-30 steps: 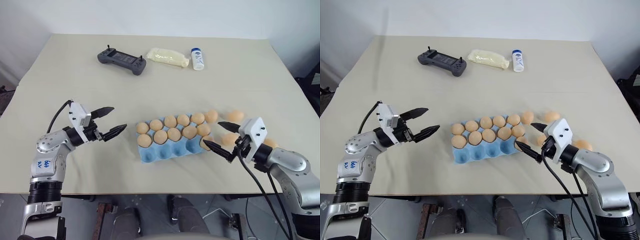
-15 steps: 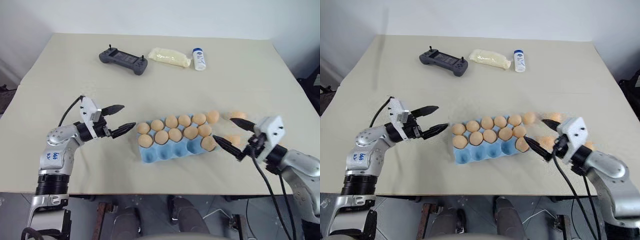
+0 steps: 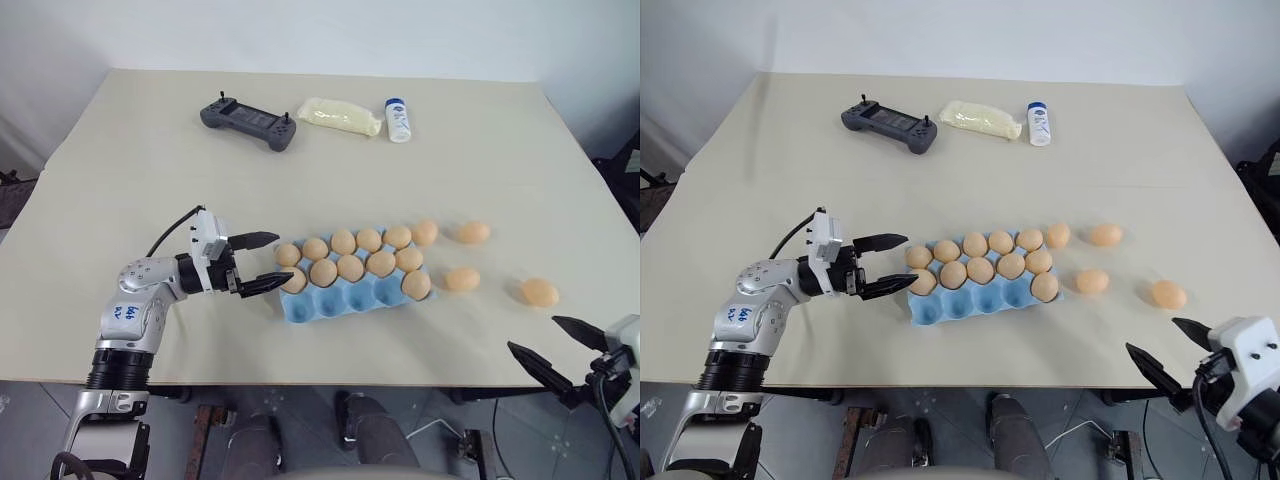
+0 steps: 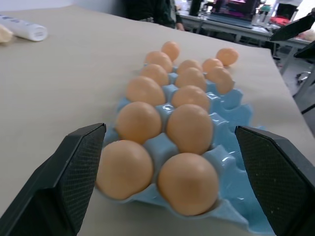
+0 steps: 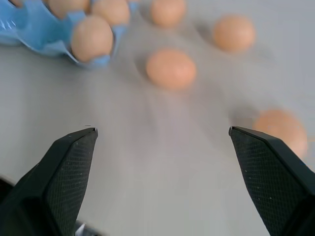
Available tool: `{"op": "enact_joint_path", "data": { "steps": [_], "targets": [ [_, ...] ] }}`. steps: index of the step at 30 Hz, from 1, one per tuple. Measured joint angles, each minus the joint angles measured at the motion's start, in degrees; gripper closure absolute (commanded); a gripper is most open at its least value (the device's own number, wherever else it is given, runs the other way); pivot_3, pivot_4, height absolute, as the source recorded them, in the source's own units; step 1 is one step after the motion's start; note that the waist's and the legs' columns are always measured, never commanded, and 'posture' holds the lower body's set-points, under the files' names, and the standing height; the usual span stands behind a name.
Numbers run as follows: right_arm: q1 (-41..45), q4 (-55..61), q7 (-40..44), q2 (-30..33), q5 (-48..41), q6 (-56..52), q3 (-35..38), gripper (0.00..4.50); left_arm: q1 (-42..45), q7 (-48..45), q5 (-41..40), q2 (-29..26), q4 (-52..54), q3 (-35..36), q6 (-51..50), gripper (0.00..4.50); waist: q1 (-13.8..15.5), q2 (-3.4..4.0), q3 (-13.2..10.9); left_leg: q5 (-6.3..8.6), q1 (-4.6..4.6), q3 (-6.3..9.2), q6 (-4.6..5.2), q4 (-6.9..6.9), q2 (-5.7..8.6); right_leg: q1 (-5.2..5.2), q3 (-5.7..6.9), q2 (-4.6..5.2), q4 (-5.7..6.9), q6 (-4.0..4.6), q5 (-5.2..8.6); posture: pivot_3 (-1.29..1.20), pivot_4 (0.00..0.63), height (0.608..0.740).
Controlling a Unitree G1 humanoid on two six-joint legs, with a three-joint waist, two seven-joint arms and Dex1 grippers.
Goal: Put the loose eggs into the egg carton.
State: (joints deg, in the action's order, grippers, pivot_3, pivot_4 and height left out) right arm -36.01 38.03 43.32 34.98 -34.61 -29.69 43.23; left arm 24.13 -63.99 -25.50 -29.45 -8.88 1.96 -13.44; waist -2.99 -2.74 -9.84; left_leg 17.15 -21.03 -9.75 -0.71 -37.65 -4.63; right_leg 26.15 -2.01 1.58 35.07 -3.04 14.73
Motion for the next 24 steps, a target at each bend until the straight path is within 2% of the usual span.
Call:
{"op": "enact_joint_path", "data": {
  "steps": [6, 17, 24],
  "targets": [
    [3.54, -5.14, -2.47, -2.05, 3.24, 4.17, -0.56, 0.00, 0.02, 0.05, -0.03, 0.73, 0.95, -0.37, -0.34, 0.03, -0.47, 0.01, 0.00, 0.05, 0.47, 0.27, -0.03, 0.37, 0.09, -0.75, 0.04, -0.09, -1.11, 0.04, -0.46, 0.00, 0.150, 0.740],
    [13.61, -15.23, -7.26, -2.19, 6.78, 6.24, -4.11, 0.00, -2.87, 1.39, -1.59, 0.04, 8.99, -0.04, -3.78, 0.03, -0.13, 0.12, -0.02, 0.11, 0.43, 0.29, 0.13, 0.58, 0.02, -0.67, 0.03, -0.07, -1.16, -0.01, -0.41, 0.00, 0.150, 0.740],
    [21.95, -17.40, -13.08, -2.19, 8.02, 2.23, -9.78, 0.00, -6.17, 4.51, -2.36, 0.31, 13.77, 0.23, -5.46, 0.03, -0.22, 0.17, -0.02, 0.11, 0.48, 0.25, 0.13, 0.50, 0.06, -0.68, -0.04, -0.05, -1.11, -0.01, -0.41, 0.00, 0.150, 0.740]
  ]
}}
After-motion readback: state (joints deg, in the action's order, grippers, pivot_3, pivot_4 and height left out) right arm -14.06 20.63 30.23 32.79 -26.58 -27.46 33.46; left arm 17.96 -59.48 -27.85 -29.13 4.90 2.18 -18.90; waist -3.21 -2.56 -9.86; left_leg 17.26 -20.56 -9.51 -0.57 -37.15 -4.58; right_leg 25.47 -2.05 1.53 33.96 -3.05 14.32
